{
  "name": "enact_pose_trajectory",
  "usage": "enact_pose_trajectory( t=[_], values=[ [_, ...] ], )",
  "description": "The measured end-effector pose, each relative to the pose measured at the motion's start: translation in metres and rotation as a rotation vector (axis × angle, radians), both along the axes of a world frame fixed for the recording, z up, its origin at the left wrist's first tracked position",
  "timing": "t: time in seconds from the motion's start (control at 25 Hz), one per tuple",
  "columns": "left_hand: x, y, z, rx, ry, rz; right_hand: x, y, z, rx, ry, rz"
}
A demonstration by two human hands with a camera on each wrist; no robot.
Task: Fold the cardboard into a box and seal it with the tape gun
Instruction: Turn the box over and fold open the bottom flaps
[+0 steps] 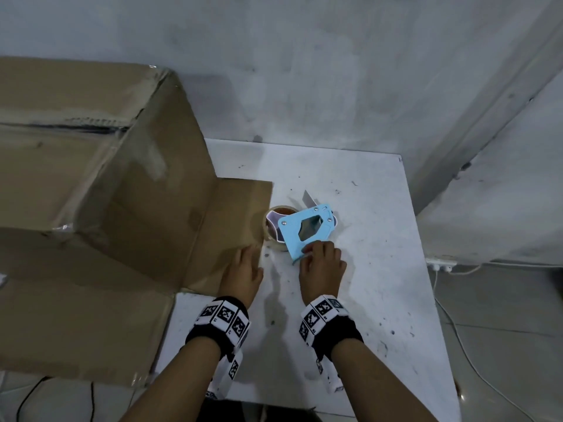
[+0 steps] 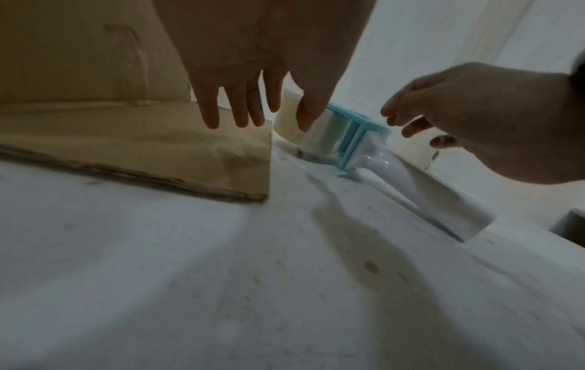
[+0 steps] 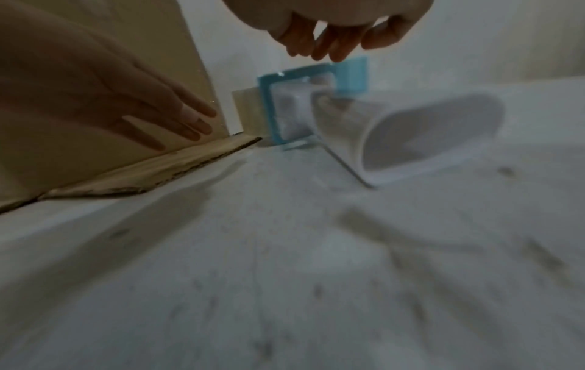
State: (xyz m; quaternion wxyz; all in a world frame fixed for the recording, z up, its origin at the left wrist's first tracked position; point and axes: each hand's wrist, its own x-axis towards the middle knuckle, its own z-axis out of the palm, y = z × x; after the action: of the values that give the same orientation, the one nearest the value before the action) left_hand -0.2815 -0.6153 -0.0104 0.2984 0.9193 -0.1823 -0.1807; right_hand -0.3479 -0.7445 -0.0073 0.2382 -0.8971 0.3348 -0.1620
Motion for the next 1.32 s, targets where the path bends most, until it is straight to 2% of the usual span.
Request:
enact_pose_trajectory(
  t=[0.12, 0.2, 0.28, 0.36, 0.44, 0.52, 0.6, 0.68, 0.76, 0.84, 0.88, 1.0, 1.08, 1.12, 1.24, 1.28, 1.32],
  values=[
    [-0.002, 0.022, 0.023, -0.022, -0.088, 0.014, 0.012, 0.028, 0.013, -0.126, -0.009, 0.141],
    [-0.004, 0.042, 0.037, -0.122, -0.249, 0.023, 0.022, 0.051, 0.024, -0.158, -0.047, 0.216],
    [0.0, 0.066, 0.055, -0.215, -0.484, 0.042, 0.038, 0.078, 0.037, -0.17, -0.194, 0.293],
    [0.009, 0.098, 0.075, -0.299, -0.71, 0.056, 0.056, 0.112, 0.062, -0.11, -0.399, 0.361],
    [0.019, 0.125, 0.098, -0.418, -0.836, -0.007, 0.075, 0.145, 0.096, 0.064, -0.542, 0.427],
    [0.022, 0.152, 0.116, -0.479, -0.9, -0.107, 0.094, 0.175, 0.127, 0.162, -0.719, 0.457],
    [0.026, 0.181, 0.132, -0.512, -0.917, -0.167, 0.114, 0.195, 0.154, 0.206, -0.815, 0.418],
    [0.036, 0.207, 0.15, -0.522, -0.971, -0.23, 0.14, 0.205, 0.181, 0.251, -0.716, 0.412],
    [0.054, 0.234, 0.17, -0.527, -1.032, -0.247, 0.163, 0.211, 0.2, 0.164, -0.306, 0.472],
    [0.081, 0.258, 0.187, -0.473, -0.987, -0.102, 0.176, 0.213, 0.202, -0.061, 0.115, 0.51],
    [0.097, 0.272, 0.192, -0.402, -0.93, 0.002, 0.178, 0.214, 0.201, -0.131, 0.222, 0.507],
    [0.154, 0.335, 0.188, -0.065, -0.662, 0.269, 0.173, 0.219, 0.199, -0.165, 0.297, 0.471],
    [0.182, 0.375, 0.183, 0.008, -0.556, 0.379, 0.168, 0.223, 0.198, -0.143, 0.253, 0.407],
    [0.191, 0.389, 0.181, 0.012, -0.534, 0.404, 0.165, 0.229, 0.196, -0.077, 0.177, 0.358],
    [0.2, 0.399, 0.177, 0.021, -0.549, 0.389, 0.132, 0.261, 0.191, 0.361, -0.235, 0.284],
    [0.2, 0.397, 0.177, 0.013, -0.569, 0.387, 0.116, 0.274, 0.19, 0.467, -0.322, 0.319],
    [0.201, 0.397, 0.176, 0.002, -0.587, 0.388, 0.103, 0.285, 0.189, 0.461, -0.327, 0.368]
  ],
)
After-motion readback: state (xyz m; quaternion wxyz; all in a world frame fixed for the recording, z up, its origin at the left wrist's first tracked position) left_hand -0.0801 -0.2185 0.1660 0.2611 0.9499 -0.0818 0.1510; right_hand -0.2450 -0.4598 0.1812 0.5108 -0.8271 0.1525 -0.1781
